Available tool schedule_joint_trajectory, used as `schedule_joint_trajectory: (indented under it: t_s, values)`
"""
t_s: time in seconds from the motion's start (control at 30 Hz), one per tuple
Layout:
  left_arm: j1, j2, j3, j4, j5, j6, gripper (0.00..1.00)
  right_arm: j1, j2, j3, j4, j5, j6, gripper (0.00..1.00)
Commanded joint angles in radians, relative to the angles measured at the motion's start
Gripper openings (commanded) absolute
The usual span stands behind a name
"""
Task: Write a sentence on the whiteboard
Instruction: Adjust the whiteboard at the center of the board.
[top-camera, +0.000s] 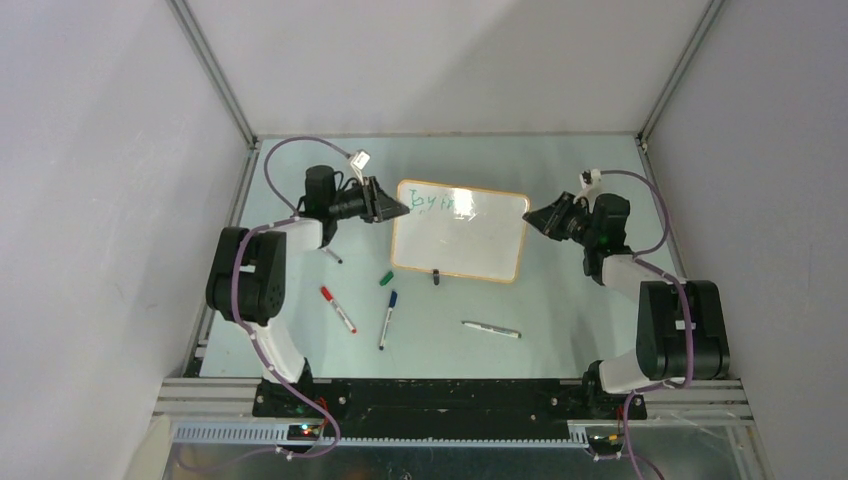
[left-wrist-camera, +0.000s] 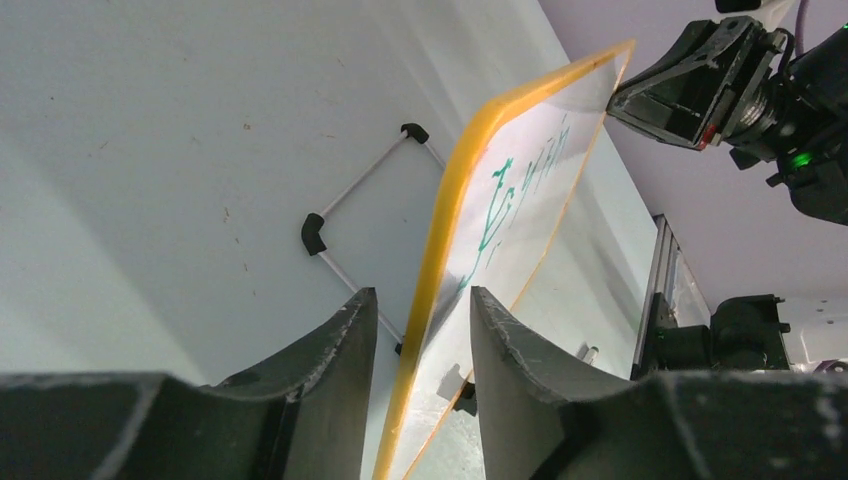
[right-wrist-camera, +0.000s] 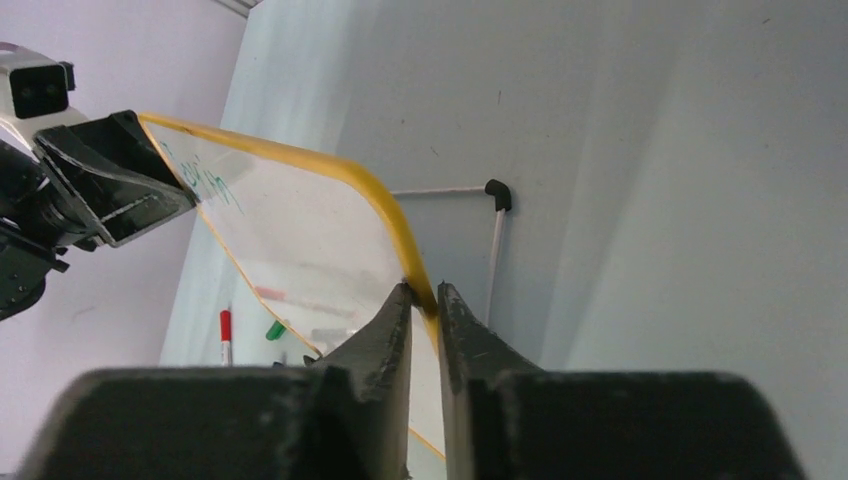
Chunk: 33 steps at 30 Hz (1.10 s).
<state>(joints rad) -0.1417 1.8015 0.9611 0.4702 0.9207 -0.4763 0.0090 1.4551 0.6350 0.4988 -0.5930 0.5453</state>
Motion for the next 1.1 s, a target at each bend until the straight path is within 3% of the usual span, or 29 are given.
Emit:
schedule_joint_trajectory:
  t_s: [0.0,0.13,0.3,0.57,0.83,0.87,0.9,0.97,1.07]
  values:
    - [-0.009,0.003,0.035,-0.041,0.011,0.053,0.42,0.000,0.010,0.081,0.023,-0.024,-0.009,0.11]
    - [-0.011,-0.014,0.026,-0.034,0.013,0.060,0.35,0.008,0.002,0.135,-0.027,-0.021,-0.020,0.00]
    - [-0.014,-0.039,0.006,-0.013,-0.001,0.065,0.30,0.031,-0.006,0.218,-0.101,0.001,-0.048,0.00]
    - [-0.017,-0.083,-0.044,0.085,-0.029,0.043,0.30,0.045,0.061,0.351,-0.168,0.023,-0.080,0.00]
    - [-0.032,-0.098,-0.048,0.041,-0.042,0.090,0.35,0.029,0.164,0.365,-0.127,-0.005,-0.053,0.00]
    - [-0.033,-0.099,-0.050,0.038,-0.043,0.092,0.36,0.028,0.164,0.365,-0.124,-0.012,-0.042,0.03]
    - [-0.033,-0.104,-0.054,0.039,-0.043,0.096,0.39,0.028,0.157,0.364,-0.136,-0.010,-0.041,0.18]
    - [-0.033,-0.115,-0.065,0.050,-0.042,0.095,0.41,0.033,0.116,0.365,-0.183,0.026,-0.062,0.32]
    - [-0.032,-0.123,-0.073,0.044,-0.055,0.099,0.43,0.040,0.017,0.363,-0.293,0.103,-0.106,0.43]
